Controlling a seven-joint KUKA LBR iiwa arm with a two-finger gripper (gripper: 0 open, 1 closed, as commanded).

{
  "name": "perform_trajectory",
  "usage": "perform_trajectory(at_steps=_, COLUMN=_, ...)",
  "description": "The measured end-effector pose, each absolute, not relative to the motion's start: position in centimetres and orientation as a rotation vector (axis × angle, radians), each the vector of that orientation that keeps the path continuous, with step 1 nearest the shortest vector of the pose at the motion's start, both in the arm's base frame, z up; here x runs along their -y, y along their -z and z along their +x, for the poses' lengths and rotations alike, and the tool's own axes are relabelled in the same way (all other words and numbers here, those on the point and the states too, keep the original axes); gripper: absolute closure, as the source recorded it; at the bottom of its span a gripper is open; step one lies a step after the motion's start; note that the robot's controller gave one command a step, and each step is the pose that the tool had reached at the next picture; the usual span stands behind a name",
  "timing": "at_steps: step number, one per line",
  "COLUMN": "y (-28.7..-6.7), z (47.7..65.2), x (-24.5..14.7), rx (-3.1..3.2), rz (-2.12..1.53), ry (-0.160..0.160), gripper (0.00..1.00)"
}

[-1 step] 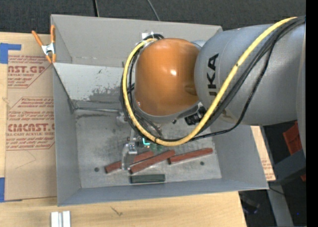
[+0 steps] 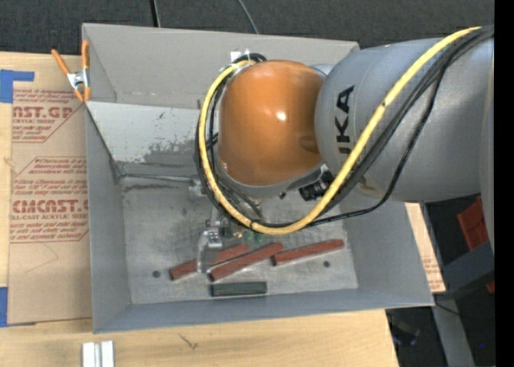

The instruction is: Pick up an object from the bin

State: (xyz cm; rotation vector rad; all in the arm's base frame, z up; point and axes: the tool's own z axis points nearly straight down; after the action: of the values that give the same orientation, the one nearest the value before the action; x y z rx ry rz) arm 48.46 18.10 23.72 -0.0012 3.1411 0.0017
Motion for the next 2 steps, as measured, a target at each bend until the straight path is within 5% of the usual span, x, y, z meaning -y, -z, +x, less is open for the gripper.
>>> perform_trajectory(at_steps=1, y=-16.3, z=49.6, x=-16.6, rx=-3.134, rz=-0.11, ry=-0.003, gripper=0.0)
perform_trajectory(at_steps=2, y=-7.2, z=48.2, x=-12.7, rx=-3.13, rz=-0.305, ry=-0.001, gripper=1.0)
